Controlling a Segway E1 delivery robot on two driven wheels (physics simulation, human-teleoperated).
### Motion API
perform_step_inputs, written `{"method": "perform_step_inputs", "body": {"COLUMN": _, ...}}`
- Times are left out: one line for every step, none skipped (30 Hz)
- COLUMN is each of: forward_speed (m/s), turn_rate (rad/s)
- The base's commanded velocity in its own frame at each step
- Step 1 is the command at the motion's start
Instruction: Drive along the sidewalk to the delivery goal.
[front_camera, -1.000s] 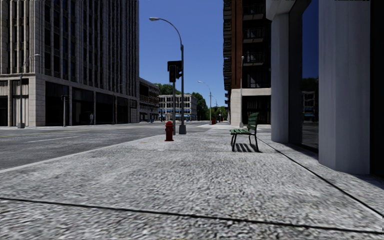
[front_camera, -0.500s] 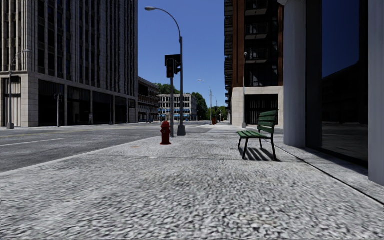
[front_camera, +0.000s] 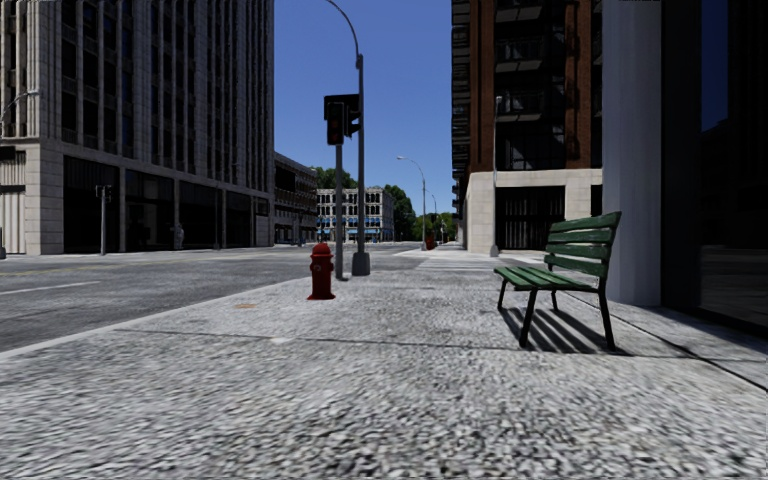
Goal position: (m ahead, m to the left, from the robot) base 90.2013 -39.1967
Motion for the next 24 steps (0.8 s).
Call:
{"method": "perform_step_inputs", "body": {"forward_speed": 2.0, "turn_rate": 0.0}}
{"method": "perform_step_inputs", "body": {"forward_speed": 2.0, "turn_rate": 0.0}}
{"method": "perform_step_inputs", "body": {"forward_speed": 2.0, "turn_rate": 0.0}}
{"method": "perform_step_inputs", "body": {"forward_speed": 2.0, "turn_rate": 0.0}}
{"method": "perform_step_inputs", "body": {"forward_speed": 2.0, "turn_rate": -0.11}}
{"method": "perform_step_inputs", "body": {"forward_speed": 2.0, "turn_rate": -0.22}}
{"method": "perform_step_inputs", "body": {"forward_speed": 2.0, "turn_rate": -0.28}}
{"method": "perform_step_inputs", "body": {"forward_speed": 2.0, "turn_rate": -0.28}}
{"method": "perform_step_inputs", "body": {"forward_speed": 2.0, "turn_rate": -0.29}}
{"method": "perform_step_inputs", "body": {"forward_speed": 2.0, "turn_rate": -0.29}}
{"method": "perform_step_inputs", "body": {"forward_speed": 2.0, "turn_rate": -0.3}}
{"method": "perform_step_inputs", "body": {"forward_speed": 2.0, "turn_rate": -0.3}}
{"method": "perform_step_inputs", "body": {"forward_speed": 2.0, "turn_rate": -0.3}}
{"method": "perform_step_inputs", "body": {"forward_speed": 2.0, "turn_rate": -0.3}}
{"method": "perform_step_inputs", "body": {"forward_speed": 2.0, "turn_rate": -0.3}}
{"method": "perform_step_inputs", "body": {"forward_speed": 2.0, "turn_rate": -0.3}}
{"method": "perform_step_inputs", "body": {"forward_speed": 2.0, "turn_rate": -0.3}}
{"method": "perform_step_inputs", "body": {"forward_speed": 2.0, "turn_rate": -0.3}}
{"method": "perform_step_inputs", "body": {"forward_speed": 2.0, "turn_rate": -0.3}}
{"method": "perform_step_inputs", "body": {"forward_speed": 2.0, "turn_rate": -0.3}}
{"method": "perform_step_inputs", "body": {"forward_speed": 2.0, "turn_rate": -0.3}}
{"method": "perform_step_inputs", "body": {"forward_speed": 2.0, "turn_rate": -0.3}}
{"method": "perform_step_inputs", "body": {"forward_speed": 2.0, "turn_rate": -0.3}}
{"method": "perform_step_inputs", "body": {"forward_speed": 2.0, "turn_rate": -0.3}}
